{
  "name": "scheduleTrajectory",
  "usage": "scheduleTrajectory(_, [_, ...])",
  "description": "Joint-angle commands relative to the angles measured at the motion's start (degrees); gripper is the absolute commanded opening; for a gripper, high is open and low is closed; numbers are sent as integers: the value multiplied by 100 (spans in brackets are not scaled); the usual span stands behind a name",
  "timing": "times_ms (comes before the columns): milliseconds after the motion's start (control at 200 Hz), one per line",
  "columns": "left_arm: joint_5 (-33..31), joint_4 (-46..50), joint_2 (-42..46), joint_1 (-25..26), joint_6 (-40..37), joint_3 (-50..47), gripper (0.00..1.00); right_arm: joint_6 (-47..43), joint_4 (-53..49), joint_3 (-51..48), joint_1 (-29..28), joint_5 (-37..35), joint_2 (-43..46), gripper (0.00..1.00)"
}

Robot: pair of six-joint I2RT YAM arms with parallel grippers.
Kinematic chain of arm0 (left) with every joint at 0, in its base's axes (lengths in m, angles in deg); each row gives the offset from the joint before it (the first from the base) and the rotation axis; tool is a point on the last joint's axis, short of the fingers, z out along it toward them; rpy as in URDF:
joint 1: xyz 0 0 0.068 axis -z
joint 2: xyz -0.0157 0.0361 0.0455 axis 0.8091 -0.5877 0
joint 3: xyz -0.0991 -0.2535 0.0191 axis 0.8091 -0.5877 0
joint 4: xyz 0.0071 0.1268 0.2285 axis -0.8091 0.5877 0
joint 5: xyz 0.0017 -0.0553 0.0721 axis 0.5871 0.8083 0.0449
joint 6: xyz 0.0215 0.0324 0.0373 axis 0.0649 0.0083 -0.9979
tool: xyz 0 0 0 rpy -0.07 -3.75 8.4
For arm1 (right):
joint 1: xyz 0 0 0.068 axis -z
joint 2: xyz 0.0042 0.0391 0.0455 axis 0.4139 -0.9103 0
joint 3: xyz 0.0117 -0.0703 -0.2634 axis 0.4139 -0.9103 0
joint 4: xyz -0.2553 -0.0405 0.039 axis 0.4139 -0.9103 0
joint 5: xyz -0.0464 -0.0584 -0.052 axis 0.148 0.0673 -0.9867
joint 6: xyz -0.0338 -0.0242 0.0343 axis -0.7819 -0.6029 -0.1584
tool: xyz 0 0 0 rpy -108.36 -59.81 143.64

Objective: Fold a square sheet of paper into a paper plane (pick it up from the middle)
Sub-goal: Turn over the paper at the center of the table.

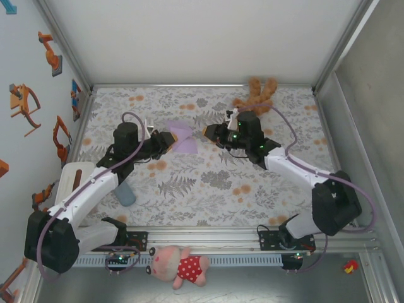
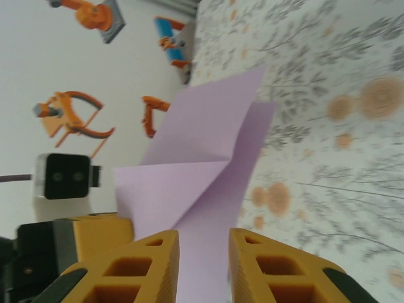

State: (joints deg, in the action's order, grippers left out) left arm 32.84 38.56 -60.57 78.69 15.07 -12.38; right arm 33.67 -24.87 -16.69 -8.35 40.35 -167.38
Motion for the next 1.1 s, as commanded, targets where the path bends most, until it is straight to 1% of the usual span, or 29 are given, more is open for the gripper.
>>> scheduleTrajectory(0, [-609, 1564, -61, -2, -1221, 587, 12, -1166, -1790, 357, 104, -1115, 453, 27])
scheduleTrajectory(90, [-1384, 2804, -213, 87, -1966, 1129, 12, -1463, -2439, 485, 138, -1779, 707, 27])
scheduleTrajectory(150, [-2185, 3597, -351, 234, -2407, 1546, 12, -1557, -2821, 556, 159, -2255, 841, 27])
scheduleTrajectory(210, [-2915, 4221, -549, 438, -2750, 1913, 12, -1584, -3026, 556, 160, -2687, 987, 27])
scheduleTrajectory(305, [-3957, 5059, -1009, 842, -3099, 2502, 11, -1605, -3230, 521, 168, -3120, 1181, 27])
scheduleTrajectory(481, [-5686, 6171, -2208, 1558, -3215, 3433, 10, -1503, -3408, 370, 177, -3611, 1409, 26])
scheduleTrajectory(551, [-6274, 6490, -2735, 1837, -3192, 3779, 9, -1400, -3436, 278, 186, -3741, 1499, 25])
scheduleTrajectory(646, [-6880, 6846, -3457, 2182, -3054, 4242, 9, -1228, -3500, 140, 236, -3896, 1615, 25])
scheduleTrajectory(726, [-7001, 6942, -3989, 2423, -2954, 4587, 9, -1128, -3566, 39, 286, -3992, 1730, 25])
scheduleTrajectory(856, [-6710, 6635, -4601, 2758, -2797, 4921, 10, -892, -3789, -117, 359, -4318, 1963, 25])
scheduleTrajectory(942, [-6218, 6265, -4868, 2887, -2724, 4958, 13, -716, -3943, -217, 436, -4523, 2144, 25])
scheduleTrajectory(1017, [-5601, 5881, -4924, 2901, -2610, 4818, 16, -617, -4084, -304, 504, -4685, 2320, 25])
scheduleTrajectory(1097, [-4927, 5416, -4809, 2885, -2565, 4559, 25, -609, -4191, -340, 559, -4767, 2456, 25])
